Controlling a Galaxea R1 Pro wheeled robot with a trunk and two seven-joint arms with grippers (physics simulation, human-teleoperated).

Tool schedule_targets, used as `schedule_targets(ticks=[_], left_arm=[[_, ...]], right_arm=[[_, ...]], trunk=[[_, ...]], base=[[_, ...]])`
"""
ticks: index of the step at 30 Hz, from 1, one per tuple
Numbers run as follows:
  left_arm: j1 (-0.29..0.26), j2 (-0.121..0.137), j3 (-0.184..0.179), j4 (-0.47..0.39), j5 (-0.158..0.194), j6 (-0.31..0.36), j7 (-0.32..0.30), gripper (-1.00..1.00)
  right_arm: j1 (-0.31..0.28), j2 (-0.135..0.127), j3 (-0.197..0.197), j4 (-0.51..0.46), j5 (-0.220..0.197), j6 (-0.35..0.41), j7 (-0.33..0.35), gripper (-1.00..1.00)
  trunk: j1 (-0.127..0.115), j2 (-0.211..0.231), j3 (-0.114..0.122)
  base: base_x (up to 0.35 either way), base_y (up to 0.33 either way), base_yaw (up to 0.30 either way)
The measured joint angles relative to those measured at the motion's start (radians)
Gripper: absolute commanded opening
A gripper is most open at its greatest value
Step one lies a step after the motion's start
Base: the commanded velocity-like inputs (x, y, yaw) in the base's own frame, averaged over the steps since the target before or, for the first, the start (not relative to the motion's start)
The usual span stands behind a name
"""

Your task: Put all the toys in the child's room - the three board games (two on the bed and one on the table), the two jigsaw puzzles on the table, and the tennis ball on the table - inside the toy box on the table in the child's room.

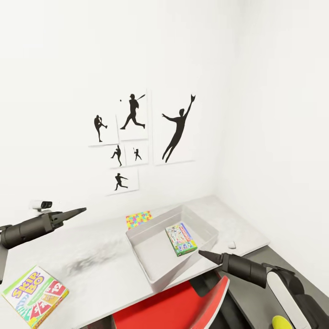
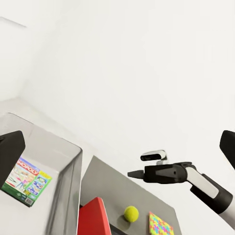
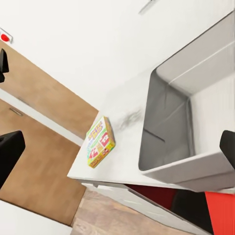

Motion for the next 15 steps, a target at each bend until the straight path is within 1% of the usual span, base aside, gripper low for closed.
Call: schedule_targets(ticks=[1, 2, 3, 7, 12, 15], left_arm=[[0.0, 0.0, 0.0, 0.0, 0.0, 0.0, 0.0, 1.0], [0.0, 0.0, 0.001, 0.0, 0.0, 0.0, 0.0, 1.0], [0.0, -0.001, 0.001, 0.0, 0.0, 0.001, 0.0, 1.0], [0.0, -0.001, 0.001, 0.0, 0.0, 0.0, 0.0, 1.0], [0.0, -0.001, 0.001, 0.0, 0.0, 0.001, 0.0, 1.0], [0.0, -0.001, 0.001, 0.0, 0.0, 0.0, 0.0, 1.0]], right_arm=[[0.0, 0.0, 0.0, 0.001, 0.0, -0.006, 0.0, 1.0], [0.0, 0.0, 0.0, 0.003, 0.0, -0.034, -0.001, 1.0], [0.0, 0.0, 0.0, 0.004, 0.0, -0.038, -0.002, 1.0], [0.0, -0.001, -0.001, 0.013, -0.003, -0.048, -0.001, 1.0], [0.0, 0.001, -0.02, 0.037, -0.003, -0.053, 0.0, 1.0], [0.0, 0.002, -0.026, 0.043, -0.003, -0.054, 0.001, 1.0]], trunk=[[0.0, 0.0, 0.0], [0.0, 0.0, 0.0], [0.0, 0.0, 0.0], [0.0, 0.0, 0.0], [0.0, 0.0, 0.001], [0.0, 0.0, 0.003]], base=[[0.0, 0.0, 0.0], [0.0, 0.0, 0.0], [0.0, 0.0, 0.0], [0.0, 0.0, 0.0], [0.0, 0.0, -0.005], [-0.045, 0.008, -0.103]])
